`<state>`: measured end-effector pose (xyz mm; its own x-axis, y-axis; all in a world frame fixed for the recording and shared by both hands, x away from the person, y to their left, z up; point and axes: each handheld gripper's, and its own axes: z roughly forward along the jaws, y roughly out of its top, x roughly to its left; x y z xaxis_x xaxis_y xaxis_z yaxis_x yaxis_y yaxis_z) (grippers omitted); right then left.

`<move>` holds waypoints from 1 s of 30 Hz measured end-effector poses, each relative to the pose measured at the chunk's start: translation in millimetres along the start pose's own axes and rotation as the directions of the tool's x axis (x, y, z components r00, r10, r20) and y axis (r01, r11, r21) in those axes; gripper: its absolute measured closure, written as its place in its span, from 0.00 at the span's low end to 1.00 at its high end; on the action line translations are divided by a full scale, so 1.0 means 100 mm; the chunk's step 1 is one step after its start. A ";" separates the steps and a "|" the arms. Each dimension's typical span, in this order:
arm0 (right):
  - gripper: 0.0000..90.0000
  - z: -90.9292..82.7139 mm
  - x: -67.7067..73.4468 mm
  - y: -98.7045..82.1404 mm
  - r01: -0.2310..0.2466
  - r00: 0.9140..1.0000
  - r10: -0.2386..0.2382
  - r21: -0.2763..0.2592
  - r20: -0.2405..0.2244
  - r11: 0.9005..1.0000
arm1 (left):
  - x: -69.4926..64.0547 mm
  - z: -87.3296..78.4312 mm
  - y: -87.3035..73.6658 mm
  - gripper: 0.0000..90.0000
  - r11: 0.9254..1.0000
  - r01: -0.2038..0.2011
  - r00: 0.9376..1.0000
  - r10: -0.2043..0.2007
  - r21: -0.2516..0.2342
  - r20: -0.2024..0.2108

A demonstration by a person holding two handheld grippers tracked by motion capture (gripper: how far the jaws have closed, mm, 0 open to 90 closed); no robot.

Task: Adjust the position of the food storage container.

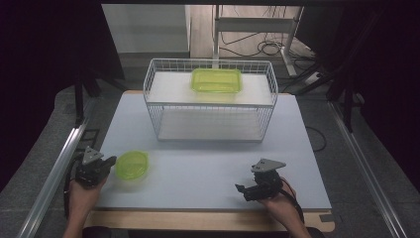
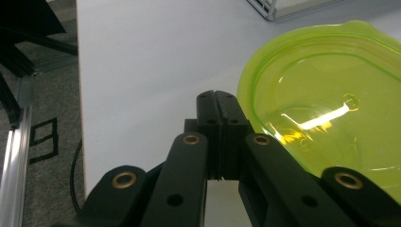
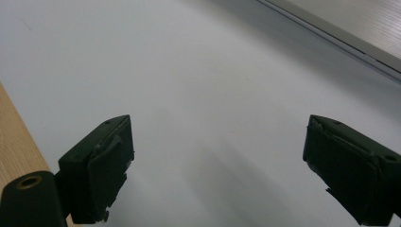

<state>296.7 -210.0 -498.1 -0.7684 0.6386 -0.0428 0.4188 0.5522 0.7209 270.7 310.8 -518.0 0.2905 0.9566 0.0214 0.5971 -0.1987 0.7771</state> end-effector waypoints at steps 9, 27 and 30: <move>0.11 0.02 0.00 -0.01 0.010 1.000 -0.010 0.017 -0.003 1.000 | -0.12 0.04 0.03 1.00 1.000 0.004 0.999 -0.004 -0.009 0.034; 0.11 0.03 -0.04 -0.02 0.010 1.000 -0.010 0.034 0.000 0.999 | -0.69 0.15 0.21 1.00 0.996 -0.085 0.987 0.085 -0.007 0.137; 0.11 0.02 -0.04 -0.02 0.007 1.000 -0.007 0.032 0.002 0.999 | -0.64 0.14 0.19 0.98 0.998 -0.063 0.990 0.063 -0.005 0.124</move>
<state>299.6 -212.9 -500.8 -0.7701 0.6360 -0.0493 0.4289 0.5734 0.6981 273.6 243.3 -513.3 0.4178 0.9085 -0.0078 0.5743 -0.2574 0.7772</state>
